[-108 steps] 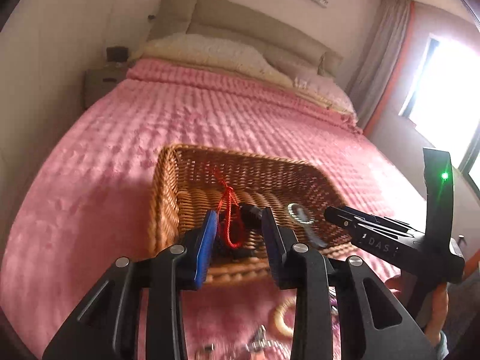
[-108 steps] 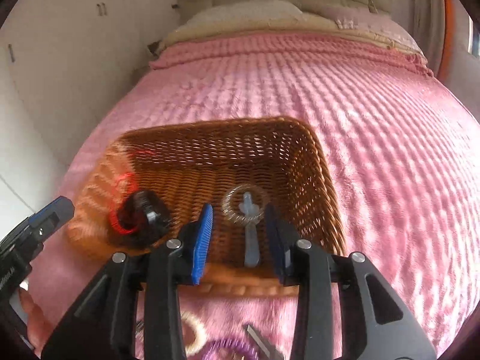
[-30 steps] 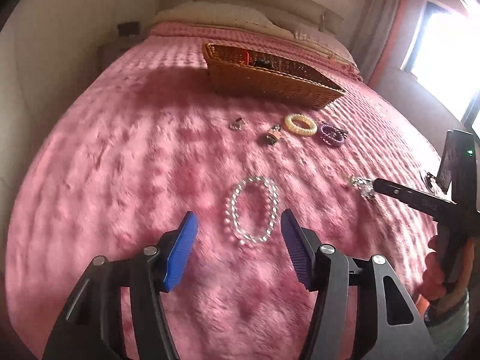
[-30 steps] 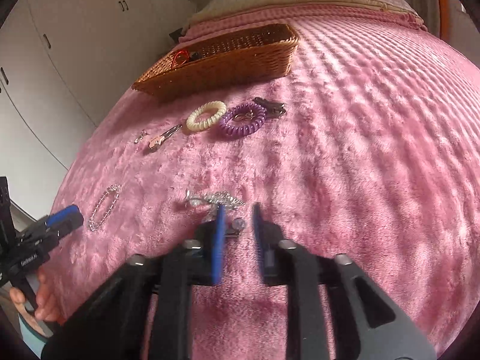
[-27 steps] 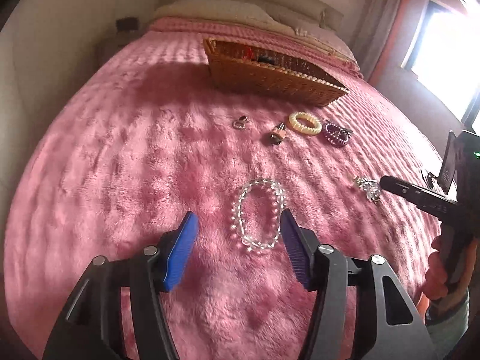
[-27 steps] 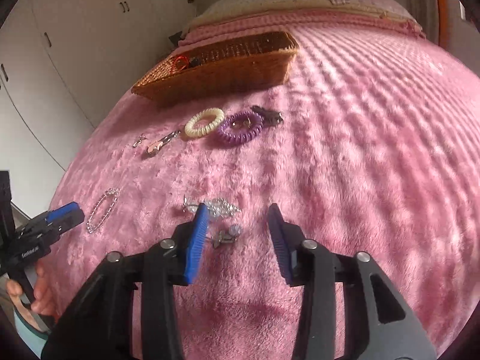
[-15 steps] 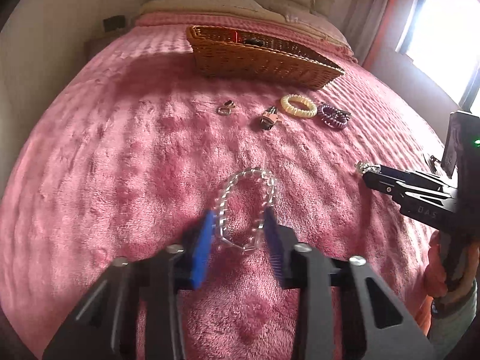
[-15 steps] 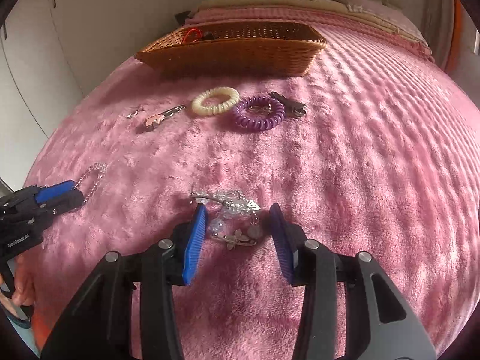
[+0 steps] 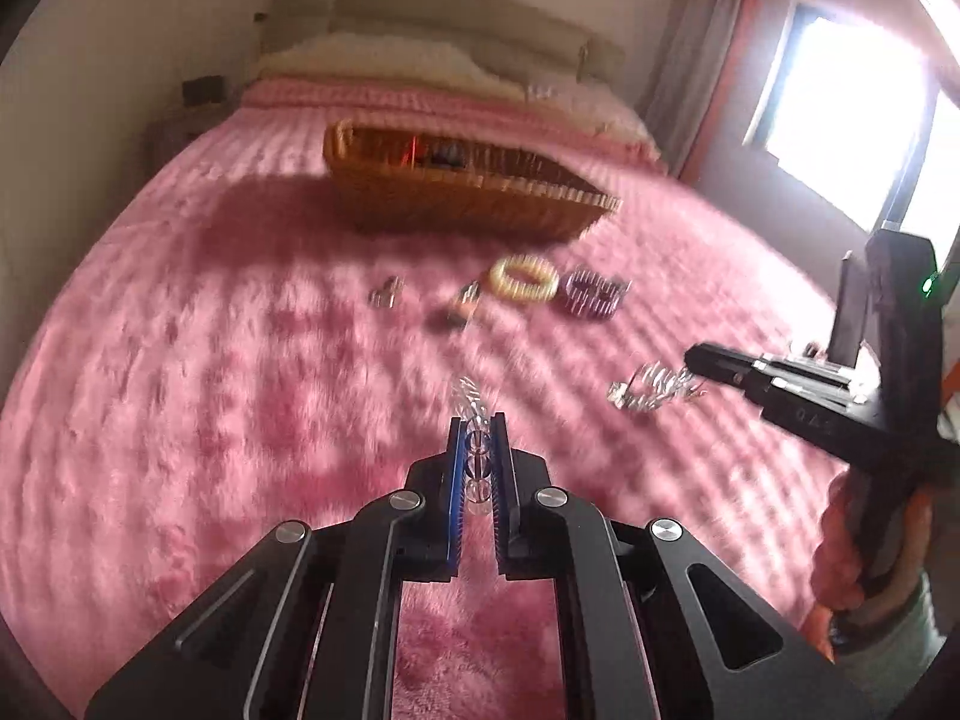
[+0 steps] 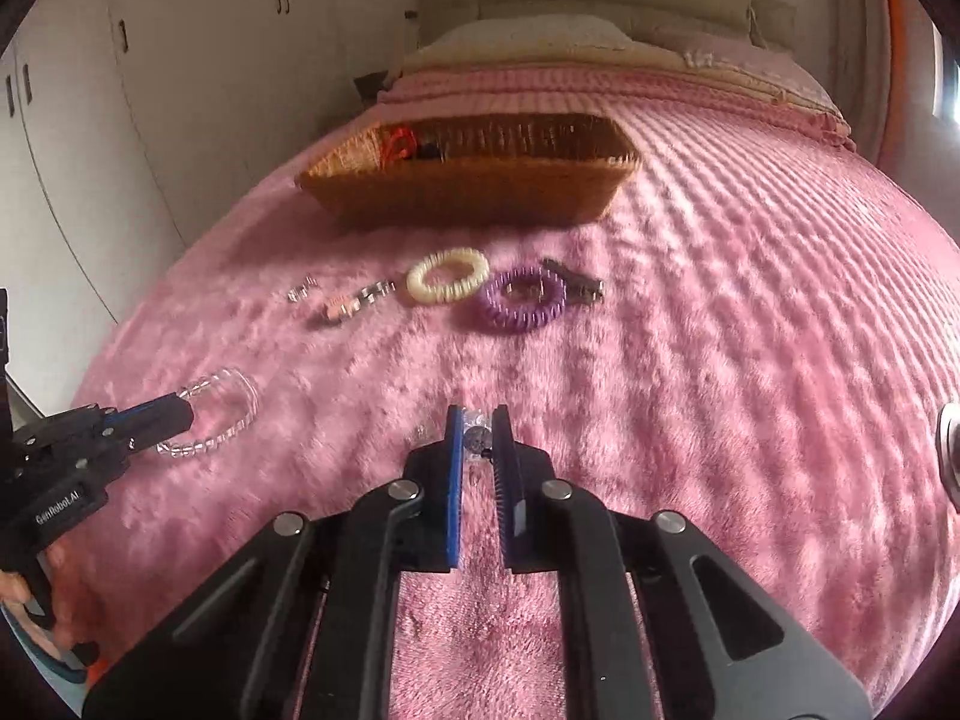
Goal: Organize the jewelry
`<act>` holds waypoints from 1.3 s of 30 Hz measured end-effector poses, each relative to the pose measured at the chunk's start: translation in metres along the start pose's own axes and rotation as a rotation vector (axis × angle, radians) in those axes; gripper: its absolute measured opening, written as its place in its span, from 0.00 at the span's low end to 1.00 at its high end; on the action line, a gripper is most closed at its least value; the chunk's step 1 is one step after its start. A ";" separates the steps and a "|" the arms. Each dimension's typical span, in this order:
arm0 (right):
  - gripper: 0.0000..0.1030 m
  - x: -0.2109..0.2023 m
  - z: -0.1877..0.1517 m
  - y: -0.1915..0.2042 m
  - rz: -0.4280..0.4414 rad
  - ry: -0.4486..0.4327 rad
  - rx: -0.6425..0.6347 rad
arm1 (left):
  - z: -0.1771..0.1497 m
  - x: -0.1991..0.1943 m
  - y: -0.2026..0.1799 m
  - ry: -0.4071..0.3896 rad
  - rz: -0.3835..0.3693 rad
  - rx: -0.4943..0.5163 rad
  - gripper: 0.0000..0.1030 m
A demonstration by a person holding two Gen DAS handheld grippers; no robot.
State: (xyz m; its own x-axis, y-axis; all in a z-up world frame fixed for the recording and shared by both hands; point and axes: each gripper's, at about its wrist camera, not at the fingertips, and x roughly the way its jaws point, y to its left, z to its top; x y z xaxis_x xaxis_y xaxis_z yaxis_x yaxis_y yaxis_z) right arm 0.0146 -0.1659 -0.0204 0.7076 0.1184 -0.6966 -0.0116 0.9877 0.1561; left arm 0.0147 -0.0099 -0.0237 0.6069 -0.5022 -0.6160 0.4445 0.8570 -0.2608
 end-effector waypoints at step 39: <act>0.08 0.088 0.214 -0.035 -0.021 -0.126 0.016 | 0.204 0.131 0.019 -0.157 0.079 -0.046 0.05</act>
State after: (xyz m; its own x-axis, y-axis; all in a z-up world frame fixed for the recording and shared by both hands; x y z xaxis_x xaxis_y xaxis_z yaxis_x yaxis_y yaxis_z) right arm 0.2284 -0.2119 0.0623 0.7906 0.0833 -0.6067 0.0145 0.9879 0.1546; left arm 0.2367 -0.0827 0.0423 0.7359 -0.4420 -0.5129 0.3632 0.8970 -0.2520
